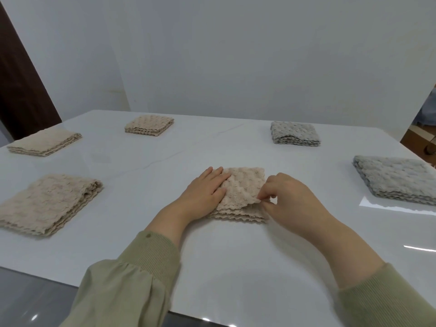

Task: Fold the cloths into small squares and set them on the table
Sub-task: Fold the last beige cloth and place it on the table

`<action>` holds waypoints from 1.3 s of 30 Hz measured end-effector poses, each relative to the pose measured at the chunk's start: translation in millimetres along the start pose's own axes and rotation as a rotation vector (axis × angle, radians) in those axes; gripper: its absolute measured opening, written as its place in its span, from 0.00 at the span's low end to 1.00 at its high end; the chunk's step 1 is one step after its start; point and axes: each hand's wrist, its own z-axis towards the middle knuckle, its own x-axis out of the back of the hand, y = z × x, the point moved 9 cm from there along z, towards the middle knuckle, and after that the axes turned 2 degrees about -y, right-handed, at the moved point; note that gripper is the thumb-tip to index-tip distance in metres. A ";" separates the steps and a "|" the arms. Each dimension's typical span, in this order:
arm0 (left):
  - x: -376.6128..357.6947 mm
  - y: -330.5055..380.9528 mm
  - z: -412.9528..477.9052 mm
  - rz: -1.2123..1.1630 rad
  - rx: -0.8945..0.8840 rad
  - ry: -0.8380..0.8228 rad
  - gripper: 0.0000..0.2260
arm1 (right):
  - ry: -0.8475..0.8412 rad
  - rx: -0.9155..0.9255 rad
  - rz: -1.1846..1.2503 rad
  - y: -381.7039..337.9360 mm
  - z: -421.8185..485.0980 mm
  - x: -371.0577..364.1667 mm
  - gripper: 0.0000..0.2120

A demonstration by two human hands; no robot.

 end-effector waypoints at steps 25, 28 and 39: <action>35.5 26.5 -57.5 0.046 -0.186 0.285 0.09 | -0.079 0.047 -0.044 -3.3 -1.7 -20.5 0.06; 39.7 21.3 -63.5 -0.020 -0.159 0.309 0.07 | -0.100 0.052 -0.030 -3.0 -2.8 -21.9 0.07; 44.6 20.9 -64.2 -0.017 -0.125 0.327 0.03 | -0.121 0.084 -0.021 -5.8 -1.8 -22.8 0.10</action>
